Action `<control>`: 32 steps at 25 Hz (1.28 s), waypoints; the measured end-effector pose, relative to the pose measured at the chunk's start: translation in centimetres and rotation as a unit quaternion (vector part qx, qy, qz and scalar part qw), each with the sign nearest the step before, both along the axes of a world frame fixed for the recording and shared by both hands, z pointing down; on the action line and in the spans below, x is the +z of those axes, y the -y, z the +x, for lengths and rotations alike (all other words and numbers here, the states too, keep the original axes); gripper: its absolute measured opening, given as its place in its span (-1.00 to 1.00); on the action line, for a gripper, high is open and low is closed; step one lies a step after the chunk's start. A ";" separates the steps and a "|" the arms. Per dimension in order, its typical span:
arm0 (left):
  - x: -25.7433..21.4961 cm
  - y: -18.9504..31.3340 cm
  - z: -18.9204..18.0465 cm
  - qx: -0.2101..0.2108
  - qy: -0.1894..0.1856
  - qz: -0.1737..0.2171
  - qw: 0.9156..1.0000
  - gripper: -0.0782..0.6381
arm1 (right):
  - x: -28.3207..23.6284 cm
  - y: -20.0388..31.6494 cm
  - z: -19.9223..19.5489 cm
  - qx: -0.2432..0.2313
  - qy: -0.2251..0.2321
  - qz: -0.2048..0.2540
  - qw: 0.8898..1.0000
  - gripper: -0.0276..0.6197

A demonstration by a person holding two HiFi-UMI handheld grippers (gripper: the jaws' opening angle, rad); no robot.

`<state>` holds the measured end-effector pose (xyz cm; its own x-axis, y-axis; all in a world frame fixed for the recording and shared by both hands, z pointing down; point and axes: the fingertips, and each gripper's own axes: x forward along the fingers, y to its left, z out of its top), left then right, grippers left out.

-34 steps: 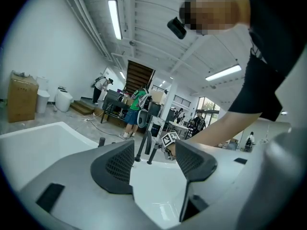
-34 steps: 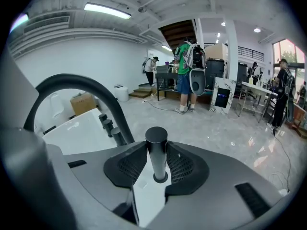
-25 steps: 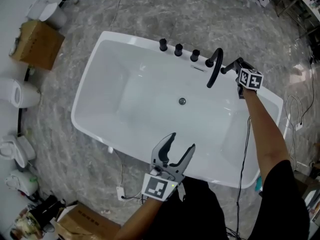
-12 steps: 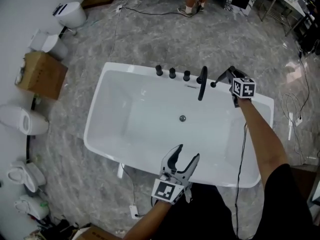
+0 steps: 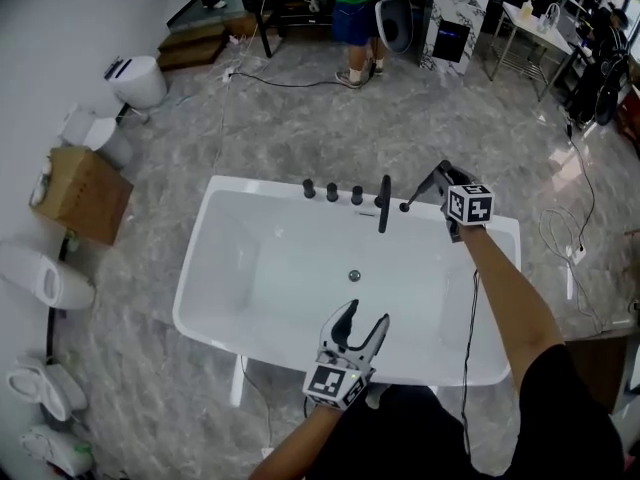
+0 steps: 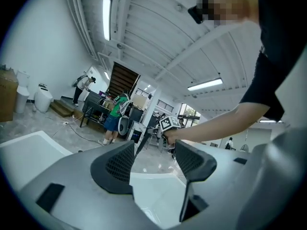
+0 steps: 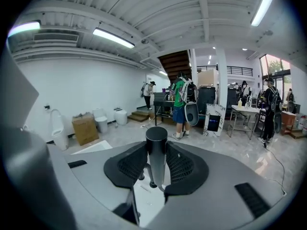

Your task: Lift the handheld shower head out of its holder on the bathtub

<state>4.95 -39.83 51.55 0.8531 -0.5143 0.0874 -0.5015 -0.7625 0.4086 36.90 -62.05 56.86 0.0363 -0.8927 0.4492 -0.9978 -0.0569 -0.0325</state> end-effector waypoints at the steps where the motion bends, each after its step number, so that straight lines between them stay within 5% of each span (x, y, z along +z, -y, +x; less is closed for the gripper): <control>1: -0.2 -0.3 -0.2 0.000 0.000 0.001 1.000 -0.10 | -0.9 -0.3 -0.3 0.002 0.003 0.005 1.000 -0.56; 14: -2.4 -0.4 -4.9 -0.030 0.004 0.027 0.999 -0.10 | -11.9 -2.4 -2.8 -0.009 -0.034 0.051 0.998 -0.56; 32: -5.3 1.6 -3.8 -0.010 0.004 0.082 0.997 -0.10 | -14.5 -10.6 -4.8 -0.022 -0.049 0.101 0.993 -0.56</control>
